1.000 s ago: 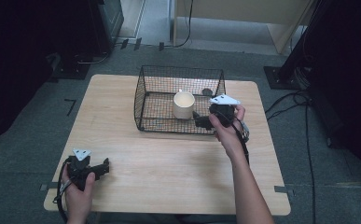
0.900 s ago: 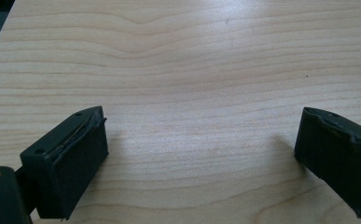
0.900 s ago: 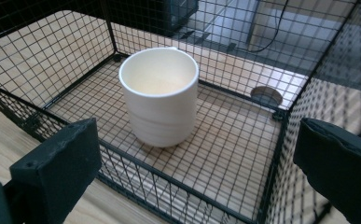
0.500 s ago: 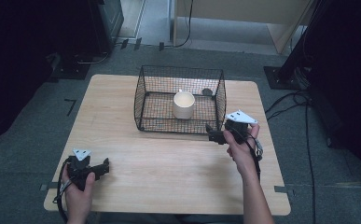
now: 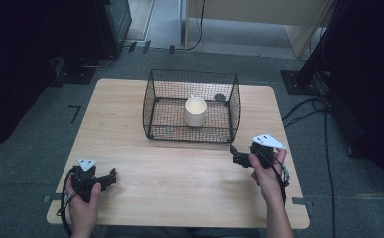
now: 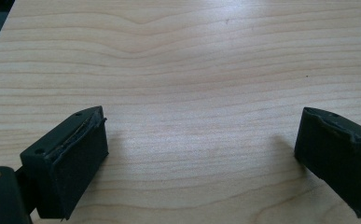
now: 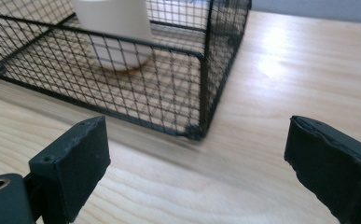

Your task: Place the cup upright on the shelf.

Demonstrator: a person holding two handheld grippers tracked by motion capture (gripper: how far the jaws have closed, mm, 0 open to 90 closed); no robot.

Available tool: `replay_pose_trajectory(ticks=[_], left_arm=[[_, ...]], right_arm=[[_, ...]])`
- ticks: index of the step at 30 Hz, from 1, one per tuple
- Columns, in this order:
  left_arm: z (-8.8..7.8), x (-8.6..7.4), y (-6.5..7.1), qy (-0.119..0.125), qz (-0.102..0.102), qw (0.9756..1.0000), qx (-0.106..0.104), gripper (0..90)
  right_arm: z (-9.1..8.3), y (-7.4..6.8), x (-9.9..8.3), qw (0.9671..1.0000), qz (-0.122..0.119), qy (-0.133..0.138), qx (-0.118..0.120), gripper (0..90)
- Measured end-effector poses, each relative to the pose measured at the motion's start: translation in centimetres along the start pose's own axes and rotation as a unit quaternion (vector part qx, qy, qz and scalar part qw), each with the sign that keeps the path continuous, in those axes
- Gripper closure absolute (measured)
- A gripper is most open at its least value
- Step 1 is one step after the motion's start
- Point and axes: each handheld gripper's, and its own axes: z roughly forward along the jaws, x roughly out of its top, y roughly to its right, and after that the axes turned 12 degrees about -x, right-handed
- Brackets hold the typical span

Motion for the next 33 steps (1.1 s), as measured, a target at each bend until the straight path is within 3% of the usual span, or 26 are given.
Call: replay_pose_trajectory(ticks=[7,21,33], left_arm=[[0.0,0.0,0.0,0.0,0.0,1.0,0.0,2.6],[0.0,0.0,0.0,0.0,0.0,1.0,0.0,2.6],[0.0,0.0,0.0,0.0,0.0,1.0,0.0,2.6]], right_arm=[[-0.4,1.6,-2.3,0.9997,0.003,-0.017,-0.017,6.4],[-2.0,5.5,-7.0,0.9966,0.032,-0.05,-0.057,6.8],[-3.4,8.0,-9.2,0.9932,0.045,-0.071,-0.081,6.8]])
